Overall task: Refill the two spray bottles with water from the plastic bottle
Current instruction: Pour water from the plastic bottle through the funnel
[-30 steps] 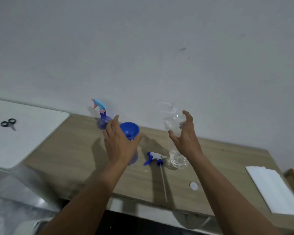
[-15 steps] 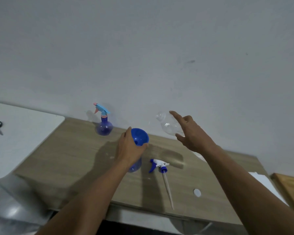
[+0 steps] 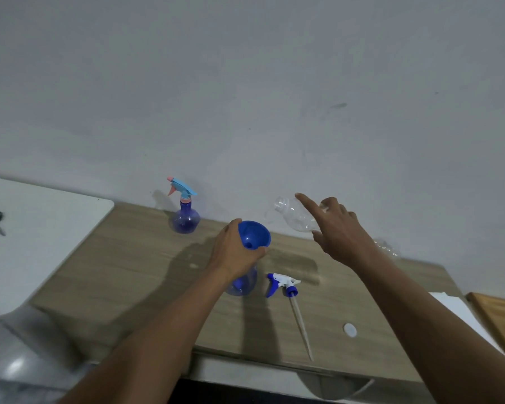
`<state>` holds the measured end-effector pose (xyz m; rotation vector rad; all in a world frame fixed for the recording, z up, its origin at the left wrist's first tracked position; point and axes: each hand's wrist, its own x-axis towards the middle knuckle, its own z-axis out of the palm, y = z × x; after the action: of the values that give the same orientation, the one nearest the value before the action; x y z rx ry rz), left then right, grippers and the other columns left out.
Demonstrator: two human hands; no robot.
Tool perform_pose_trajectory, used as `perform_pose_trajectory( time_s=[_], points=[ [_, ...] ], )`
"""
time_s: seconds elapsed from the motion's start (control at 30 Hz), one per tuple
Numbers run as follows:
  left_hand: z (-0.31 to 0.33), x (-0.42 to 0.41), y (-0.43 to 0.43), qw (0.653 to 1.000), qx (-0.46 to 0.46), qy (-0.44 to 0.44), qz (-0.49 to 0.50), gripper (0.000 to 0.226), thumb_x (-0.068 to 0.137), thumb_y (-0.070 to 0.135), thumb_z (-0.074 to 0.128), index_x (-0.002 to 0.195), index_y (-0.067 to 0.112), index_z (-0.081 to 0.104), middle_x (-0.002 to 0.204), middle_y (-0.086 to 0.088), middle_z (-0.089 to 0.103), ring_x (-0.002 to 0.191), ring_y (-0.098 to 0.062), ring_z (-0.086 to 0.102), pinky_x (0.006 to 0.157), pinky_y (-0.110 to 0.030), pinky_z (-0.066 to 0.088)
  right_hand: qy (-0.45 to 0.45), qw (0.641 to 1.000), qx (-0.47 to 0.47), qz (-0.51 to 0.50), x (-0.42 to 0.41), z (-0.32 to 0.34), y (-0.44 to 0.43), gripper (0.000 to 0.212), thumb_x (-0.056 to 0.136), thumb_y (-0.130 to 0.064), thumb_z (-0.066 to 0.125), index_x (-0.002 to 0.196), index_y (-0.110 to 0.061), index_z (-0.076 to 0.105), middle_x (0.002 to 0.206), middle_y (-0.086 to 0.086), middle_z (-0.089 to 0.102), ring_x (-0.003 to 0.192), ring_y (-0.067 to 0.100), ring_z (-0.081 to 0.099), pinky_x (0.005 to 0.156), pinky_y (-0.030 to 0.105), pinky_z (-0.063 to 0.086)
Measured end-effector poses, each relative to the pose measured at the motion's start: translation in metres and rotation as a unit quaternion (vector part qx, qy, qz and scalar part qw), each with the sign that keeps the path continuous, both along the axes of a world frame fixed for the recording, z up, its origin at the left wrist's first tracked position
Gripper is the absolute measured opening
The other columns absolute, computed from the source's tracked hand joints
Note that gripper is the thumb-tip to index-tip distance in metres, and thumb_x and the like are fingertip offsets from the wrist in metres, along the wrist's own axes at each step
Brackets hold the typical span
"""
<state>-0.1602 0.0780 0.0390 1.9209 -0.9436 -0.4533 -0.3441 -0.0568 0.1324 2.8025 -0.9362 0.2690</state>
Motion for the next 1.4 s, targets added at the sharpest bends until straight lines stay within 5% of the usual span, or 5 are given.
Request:
perform_pose_trajectory(
  time_s=[0.53,0.8,1.0,1.23,1.4],
  points=[
    [0.007,0.009,0.004,1.0,0.008,0.002,-0.029,0.062,0.055,0.055,0.075,0.107,0.03,0.055,0.103,0.011,0.063,0.09,-0.009,0.06,0.067,-0.022,0.049,0.005,0.99,-0.142,0.013,0.013,-0.012,0.008,0.102,0.08,0.003,0.064,0.154,-0.043,0.01,0.127,0.021,0.05,0.108,0.038,0.054,0.091,0.05,0.045],
    [0.01,0.008,0.006,0.999,0.014,-0.003,-0.028,0.065,0.064,0.045,0.082,0.118,0.024,0.053,0.109,0.011,0.058,0.092,-0.011,0.055,0.06,-0.015,0.037,-0.008,0.999,0.009,0.037,0.015,0.006,0.004,0.089,0.097,-0.021,0.062,0.155,-0.049,0.0,0.133,0.013,0.042,0.111,0.029,0.051,0.094,0.041,0.043],
    [0.011,0.008,0.006,1.0,0.012,0.001,-0.026,0.071,0.067,0.041,0.084,0.127,0.022,0.051,0.114,0.009,0.056,0.096,-0.012,0.053,0.072,-0.022,0.042,0.014,0.99,0.134,0.05,0.015,0.029,-0.002,0.091,0.098,-0.027,0.062,0.147,-0.061,-0.008,0.117,0.006,0.045,0.086,0.021,0.056,0.082,0.035,0.051],
    [0.014,0.009,0.006,0.999,0.019,-0.009,-0.029,0.056,0.063,0.044,0.083,0.106,0.024,0.055,0.099,0.011,0.06,0.089,-0.013,0.058,0.065,-0.02,0.046,0.056,0.974,0.214,0.048,0.017,0.045,-0.009,0.094,0.092,-0.025,0.071,0.14,-0.069,0.004,0.114,0.01,0.054,0.098,0.024,0.063,0.093,0.045,0.052],
    [0.015,0.009,0.008,0.999,0.02,0.003,-0.028,0.074,0.065,0.042,0.084,0.128,0.022,0.051,0.115,0.009,0.057,0.098,-0.013,0.054,0.073,-0.021,0.043,0.096,0.972,0.209,0.051,0.02,0.048,-0.009,0.096,0.092,-0.023,0.07,0.138,-0.073,0.003,0.113,0.009,0.053,0.097,0.027,0.064,0.091,0.047,0.054]
  ],
)
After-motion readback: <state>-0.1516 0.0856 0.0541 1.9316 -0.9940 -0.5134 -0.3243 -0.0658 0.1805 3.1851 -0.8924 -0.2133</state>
